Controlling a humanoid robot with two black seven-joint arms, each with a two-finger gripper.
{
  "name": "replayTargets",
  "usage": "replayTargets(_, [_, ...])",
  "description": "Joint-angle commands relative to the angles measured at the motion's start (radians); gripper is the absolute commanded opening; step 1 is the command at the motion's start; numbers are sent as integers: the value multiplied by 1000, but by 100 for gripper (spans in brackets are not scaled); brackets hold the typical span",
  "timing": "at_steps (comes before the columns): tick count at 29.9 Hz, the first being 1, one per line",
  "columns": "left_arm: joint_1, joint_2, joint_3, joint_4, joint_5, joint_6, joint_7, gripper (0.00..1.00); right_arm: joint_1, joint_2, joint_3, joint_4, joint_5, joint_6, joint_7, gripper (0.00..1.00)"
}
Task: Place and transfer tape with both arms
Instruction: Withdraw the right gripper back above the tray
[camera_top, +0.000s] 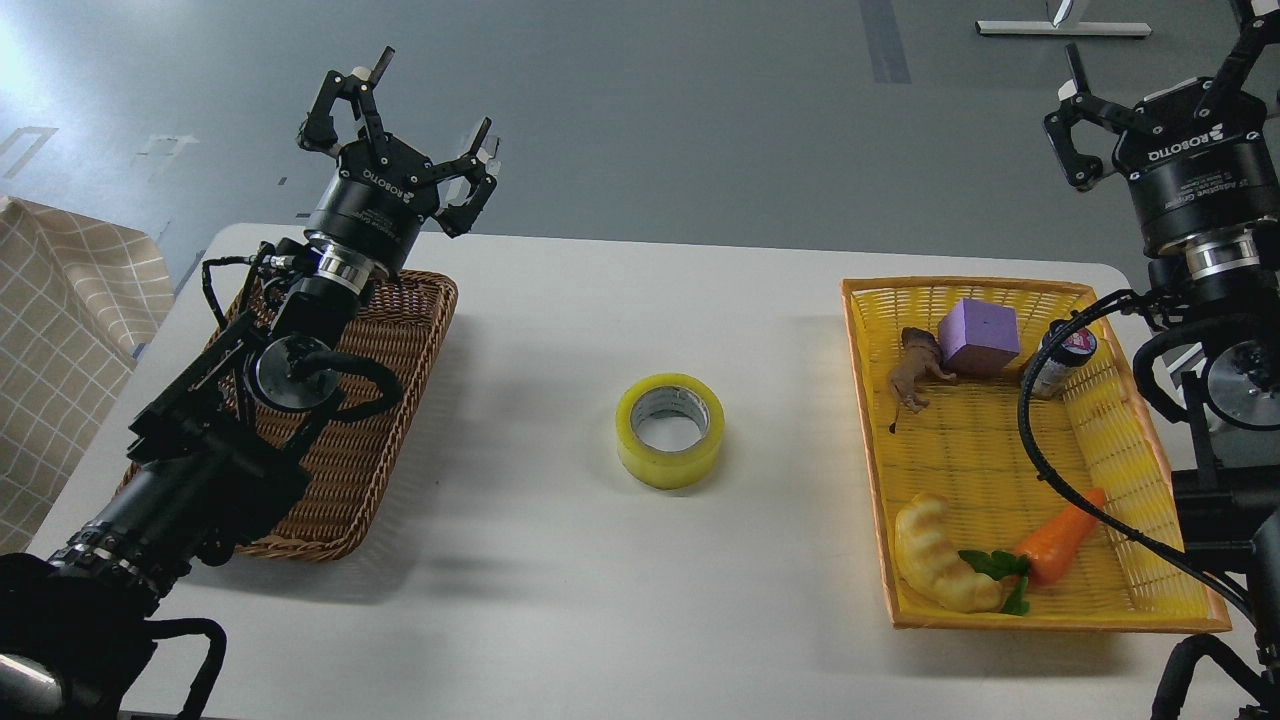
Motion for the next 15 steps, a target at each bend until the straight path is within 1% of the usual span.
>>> replayTargets(1, [0,4,7,0,1,0,3,98,-24,2,-44,14,2,0,-2,100])
replayTargets(7, [2,9,17,0,13,0,5,98,-24,-5,-81,18,4,0,-15,100])
replayTargets(10, [0,9,15,-2,69,0,2,98,-24,-2,-79,18,4,0,-15,100])
replayTargets(15, [-4,12,0,-25,251,0,-3,98,-23,-5,-74,18,5,0,-15,100])
